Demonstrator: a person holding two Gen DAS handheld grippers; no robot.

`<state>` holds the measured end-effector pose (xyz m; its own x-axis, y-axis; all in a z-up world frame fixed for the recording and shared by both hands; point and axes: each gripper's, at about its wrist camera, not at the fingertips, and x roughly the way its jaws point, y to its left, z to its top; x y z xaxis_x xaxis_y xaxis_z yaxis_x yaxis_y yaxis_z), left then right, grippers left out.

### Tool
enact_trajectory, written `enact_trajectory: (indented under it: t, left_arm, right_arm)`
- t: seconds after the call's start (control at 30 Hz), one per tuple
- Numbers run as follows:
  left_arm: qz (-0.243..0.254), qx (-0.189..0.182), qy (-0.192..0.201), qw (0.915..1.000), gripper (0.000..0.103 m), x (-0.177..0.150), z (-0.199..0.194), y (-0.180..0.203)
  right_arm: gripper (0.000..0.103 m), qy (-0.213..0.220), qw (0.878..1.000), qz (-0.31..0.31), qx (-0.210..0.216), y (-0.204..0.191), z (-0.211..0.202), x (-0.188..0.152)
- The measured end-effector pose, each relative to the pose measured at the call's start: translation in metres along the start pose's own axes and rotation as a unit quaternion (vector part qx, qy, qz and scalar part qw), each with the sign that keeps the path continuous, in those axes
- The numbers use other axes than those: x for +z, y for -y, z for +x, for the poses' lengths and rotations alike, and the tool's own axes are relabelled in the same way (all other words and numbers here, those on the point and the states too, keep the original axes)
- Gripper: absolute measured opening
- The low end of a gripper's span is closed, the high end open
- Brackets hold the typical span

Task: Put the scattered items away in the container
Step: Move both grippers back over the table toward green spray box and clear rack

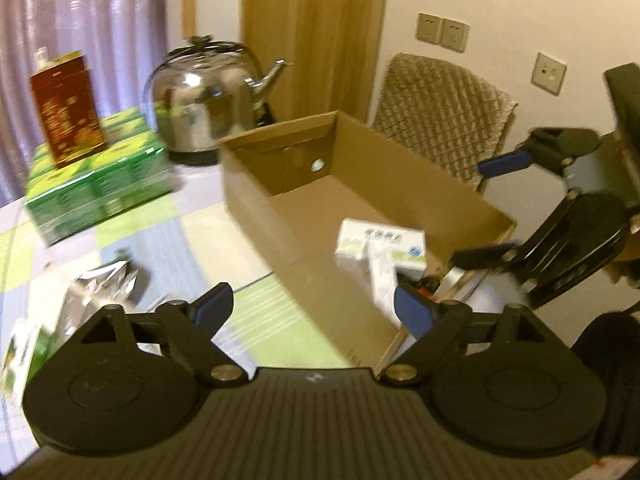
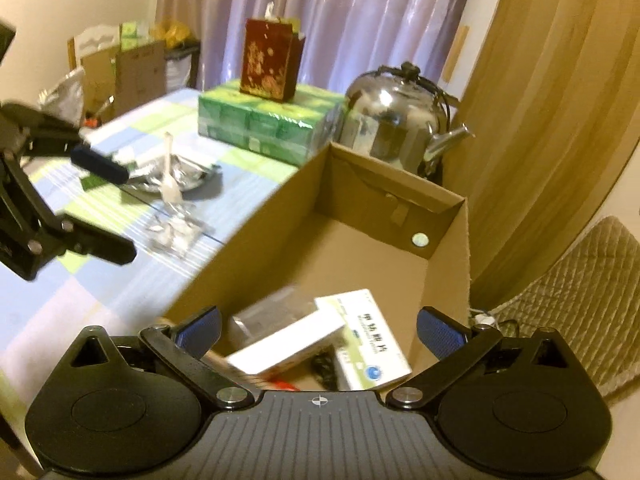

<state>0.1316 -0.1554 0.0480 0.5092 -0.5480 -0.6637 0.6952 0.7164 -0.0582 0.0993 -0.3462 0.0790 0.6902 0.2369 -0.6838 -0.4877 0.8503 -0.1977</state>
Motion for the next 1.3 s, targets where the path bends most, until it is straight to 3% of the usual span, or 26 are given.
enact_trajectory:
  t: [0.2,0.53,1.3]
  left_arm:
    - [-0.040,0.034,-0.017,0.9985,0.095,-0.046,-0.025,-0.027]
    - [-0.082,0.085,-0.047,0.9919,0.096,-0.102,-0.055,-0.057]
    - [-0.125,0.133,-0.039,0.9824,0.098,-0.133,-0.091,-0.121]
  right_arm:
    - [0.101,0.018,0.999,0.021,0.030,-0.034,-0.019,-0.004]
    - [0.101,0.016,0.996,0.037,0.075,-0.091,-0.020,-0.010]
    - [0.101,-0.009,0.994,0.016,0.111,-0.170,0.012,0.006]
